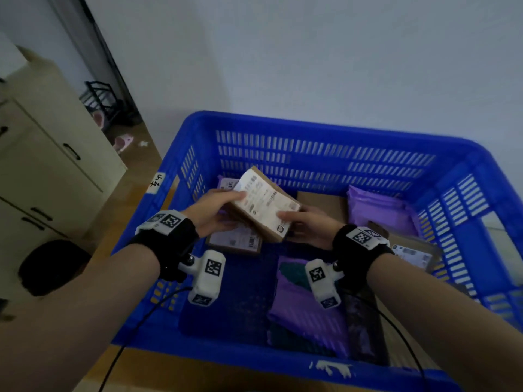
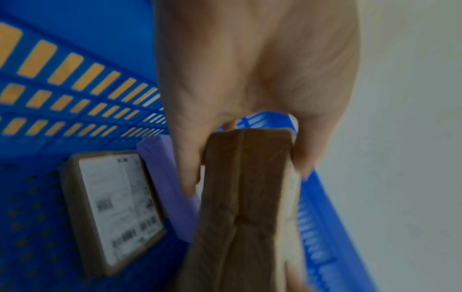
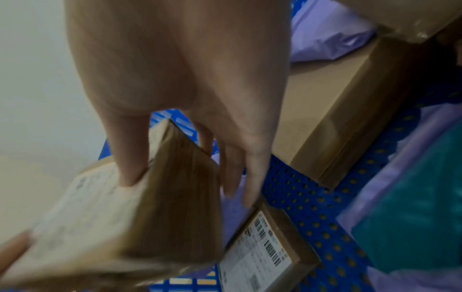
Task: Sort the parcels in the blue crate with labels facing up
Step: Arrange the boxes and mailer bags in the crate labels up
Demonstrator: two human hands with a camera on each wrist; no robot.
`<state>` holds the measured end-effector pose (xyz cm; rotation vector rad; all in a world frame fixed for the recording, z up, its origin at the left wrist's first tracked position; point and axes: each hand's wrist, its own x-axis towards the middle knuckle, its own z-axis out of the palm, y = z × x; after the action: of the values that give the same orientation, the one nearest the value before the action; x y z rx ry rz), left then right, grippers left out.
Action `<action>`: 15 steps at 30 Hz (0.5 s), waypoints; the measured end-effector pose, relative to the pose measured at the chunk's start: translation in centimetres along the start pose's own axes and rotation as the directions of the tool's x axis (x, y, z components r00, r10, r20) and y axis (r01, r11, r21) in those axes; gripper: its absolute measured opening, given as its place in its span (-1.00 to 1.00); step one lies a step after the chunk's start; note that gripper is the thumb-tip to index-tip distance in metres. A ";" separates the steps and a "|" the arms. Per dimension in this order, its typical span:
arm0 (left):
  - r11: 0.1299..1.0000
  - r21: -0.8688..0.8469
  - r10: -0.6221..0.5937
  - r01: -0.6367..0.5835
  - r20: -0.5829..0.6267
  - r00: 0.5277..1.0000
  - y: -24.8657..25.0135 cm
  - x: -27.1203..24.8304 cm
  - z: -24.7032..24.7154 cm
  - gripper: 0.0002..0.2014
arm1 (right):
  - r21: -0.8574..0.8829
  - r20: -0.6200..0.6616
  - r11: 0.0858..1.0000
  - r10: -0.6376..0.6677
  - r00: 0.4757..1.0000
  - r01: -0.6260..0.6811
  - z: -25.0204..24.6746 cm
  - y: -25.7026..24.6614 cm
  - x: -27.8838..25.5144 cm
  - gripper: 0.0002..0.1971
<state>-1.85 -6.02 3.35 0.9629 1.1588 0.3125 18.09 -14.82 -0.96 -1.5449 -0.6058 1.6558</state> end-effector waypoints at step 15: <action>0.857 0.405 -0.297 0.320 -0.121 0.947 -4.2 2.7 -2.6 -0.63 | -0.108 -0.107 0.964 0.233 0.966 -0.245 2.7 4.0 3.2 -0.71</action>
<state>-4.07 -5.42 -1.82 1.1229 1.4426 -0.1837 14.71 -14.14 -5.59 -1.8335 -0.4921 1.7380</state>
